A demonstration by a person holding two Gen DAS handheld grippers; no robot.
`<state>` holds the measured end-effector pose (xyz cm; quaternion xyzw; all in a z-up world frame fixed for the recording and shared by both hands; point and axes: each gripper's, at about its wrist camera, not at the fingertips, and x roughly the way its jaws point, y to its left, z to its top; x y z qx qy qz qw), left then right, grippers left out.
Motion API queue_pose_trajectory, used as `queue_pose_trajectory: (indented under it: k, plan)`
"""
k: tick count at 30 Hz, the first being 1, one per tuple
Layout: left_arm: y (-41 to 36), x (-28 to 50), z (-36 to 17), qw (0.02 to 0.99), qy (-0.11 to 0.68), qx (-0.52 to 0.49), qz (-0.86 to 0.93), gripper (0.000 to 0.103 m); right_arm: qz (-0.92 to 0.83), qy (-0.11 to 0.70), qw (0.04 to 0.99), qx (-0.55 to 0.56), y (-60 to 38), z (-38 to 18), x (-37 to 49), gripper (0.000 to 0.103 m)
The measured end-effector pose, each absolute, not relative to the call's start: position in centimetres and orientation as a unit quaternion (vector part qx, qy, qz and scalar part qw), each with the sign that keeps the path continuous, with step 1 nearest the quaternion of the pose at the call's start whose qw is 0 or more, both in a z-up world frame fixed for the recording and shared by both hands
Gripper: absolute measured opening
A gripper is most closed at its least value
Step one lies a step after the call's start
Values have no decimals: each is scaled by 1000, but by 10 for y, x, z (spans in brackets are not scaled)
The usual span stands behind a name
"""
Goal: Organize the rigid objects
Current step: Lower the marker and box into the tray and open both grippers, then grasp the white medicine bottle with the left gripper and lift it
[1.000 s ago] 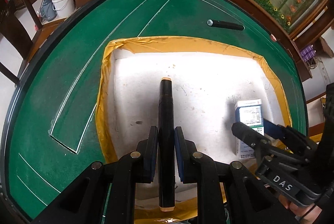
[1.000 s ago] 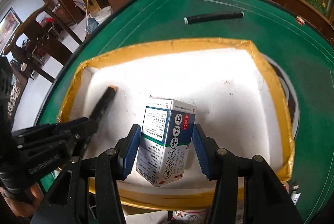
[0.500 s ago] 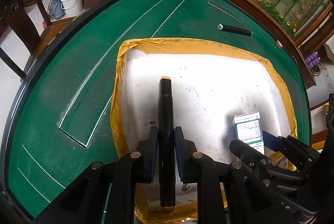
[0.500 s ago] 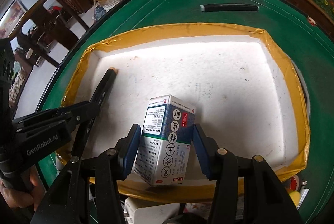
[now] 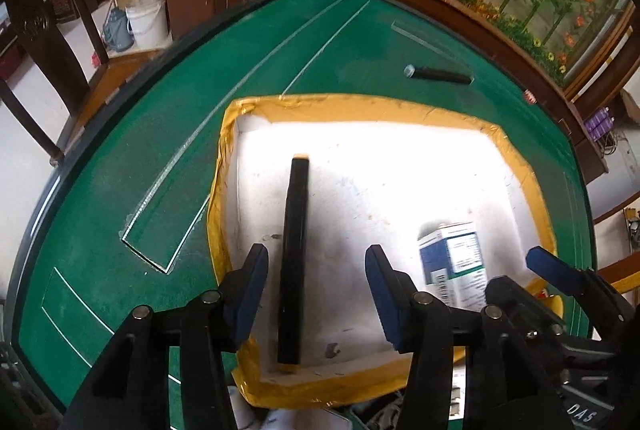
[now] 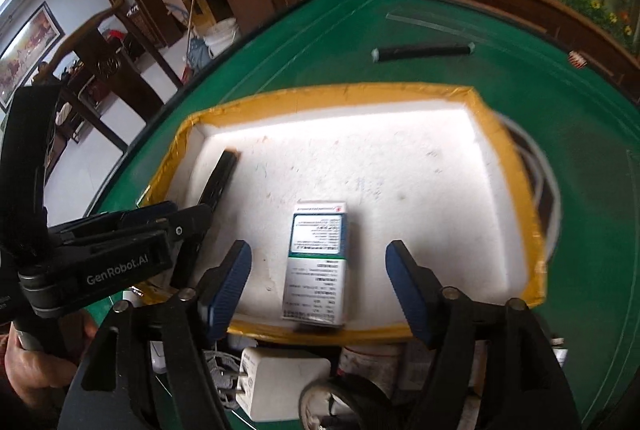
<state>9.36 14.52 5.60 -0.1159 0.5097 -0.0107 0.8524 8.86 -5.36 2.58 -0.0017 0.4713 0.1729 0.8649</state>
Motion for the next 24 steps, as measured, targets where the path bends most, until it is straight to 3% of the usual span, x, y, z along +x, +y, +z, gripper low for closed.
queue_pose_trajectory:
  k: [6,14,21,24]
  plan:
    - [135,68,81,875,476,-89,-5,58,159,447,881,12,-73,39,66,77]
    - [132,38,96,864,492,-105,25,58,171,430,886,17,-83,47,37,89]
    - [132,9,95,859,495,-126,33,59,186,424,886,16,-101,50,13,92]
    - [134,-4,96,858,489,-156,30,78,190,427,884,15,-108,49,6,93]
